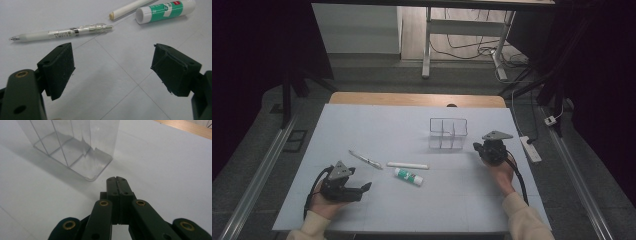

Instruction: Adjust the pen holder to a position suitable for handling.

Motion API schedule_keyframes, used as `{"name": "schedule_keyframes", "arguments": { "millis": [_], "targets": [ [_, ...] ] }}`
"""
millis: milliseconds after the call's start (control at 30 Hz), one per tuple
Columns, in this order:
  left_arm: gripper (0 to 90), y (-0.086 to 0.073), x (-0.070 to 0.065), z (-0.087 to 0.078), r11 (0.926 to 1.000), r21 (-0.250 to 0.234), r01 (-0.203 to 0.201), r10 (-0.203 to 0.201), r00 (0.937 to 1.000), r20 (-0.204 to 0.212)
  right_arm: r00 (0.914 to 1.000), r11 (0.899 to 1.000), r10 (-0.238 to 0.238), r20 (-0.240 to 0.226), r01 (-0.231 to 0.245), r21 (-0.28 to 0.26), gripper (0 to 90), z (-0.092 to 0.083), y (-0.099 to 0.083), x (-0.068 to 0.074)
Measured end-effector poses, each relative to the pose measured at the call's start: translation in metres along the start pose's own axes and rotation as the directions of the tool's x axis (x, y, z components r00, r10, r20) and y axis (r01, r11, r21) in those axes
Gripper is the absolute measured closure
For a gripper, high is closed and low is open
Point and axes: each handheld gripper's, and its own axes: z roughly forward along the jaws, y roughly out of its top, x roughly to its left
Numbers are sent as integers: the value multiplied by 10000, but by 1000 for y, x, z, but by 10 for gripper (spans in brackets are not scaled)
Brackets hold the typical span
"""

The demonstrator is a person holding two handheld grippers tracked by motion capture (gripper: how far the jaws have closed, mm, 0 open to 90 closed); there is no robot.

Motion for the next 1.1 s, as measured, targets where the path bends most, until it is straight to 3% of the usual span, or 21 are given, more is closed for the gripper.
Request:
{"name": "schedule_keyframes", "arguments": {
  "millis": [300, 633, 1100],
  "targets": [
    [181, 0, 1, 0, 10000, 3, 17, -16, 10000, -6, 10000, 9999, 85, -1, -85, -62, 892, 13, 7, -3],
    [181, -1, 0, 1, 10000, 47, -2, 3, 10000, -23, 9987, 9984, 500, -76, -502, -269, 891, 20, 15, -7],
    [181, -1, 1, 2, 10000, 74, 15, -15, 10000, -29, 9990, 9985, 437, -99, -440, -318, 892, 26, 17, -7]
  ]
}}
